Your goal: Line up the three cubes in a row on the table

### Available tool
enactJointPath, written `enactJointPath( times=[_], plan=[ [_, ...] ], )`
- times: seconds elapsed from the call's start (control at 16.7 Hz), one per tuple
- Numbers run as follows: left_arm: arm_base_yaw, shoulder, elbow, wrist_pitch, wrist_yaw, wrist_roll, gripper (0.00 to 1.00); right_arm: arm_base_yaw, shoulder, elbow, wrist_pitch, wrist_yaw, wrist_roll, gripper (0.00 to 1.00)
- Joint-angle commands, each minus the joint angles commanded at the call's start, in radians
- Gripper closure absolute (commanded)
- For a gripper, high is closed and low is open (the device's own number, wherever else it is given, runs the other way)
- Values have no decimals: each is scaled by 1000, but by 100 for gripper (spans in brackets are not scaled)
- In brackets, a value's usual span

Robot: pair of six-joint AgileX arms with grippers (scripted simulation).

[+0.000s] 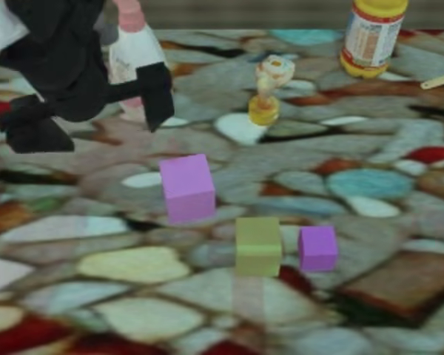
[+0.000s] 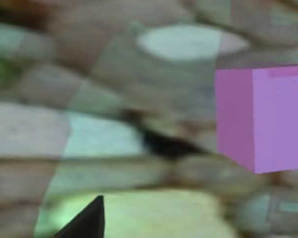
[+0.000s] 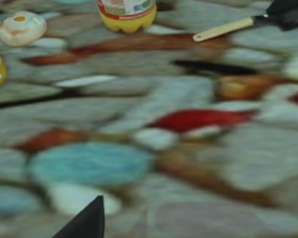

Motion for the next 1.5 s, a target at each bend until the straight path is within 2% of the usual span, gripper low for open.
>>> enactJointPath(
  times=[0.3,0.48,0.6,1.02,1.5],
  plan=[
    [-87,392,358,-207,-2,-126,0,-112,-300,-278,243,-78,-95,0],
    [-115,523,487,-268,-5,-172,0,-151,-415,-368,347,-120,-120,0],
    [-124,563,528,-286,-7,-187,0,-163,-455,-393,380,-135,-124,0],
    [-122,573,519,-271,-7,-187,0,-164,-461,-397,385,-137,-124,0],
    [-123,644,310,13,-6,-186,0,-164,-461,-397,385,-137,-124,0]
  ],
)
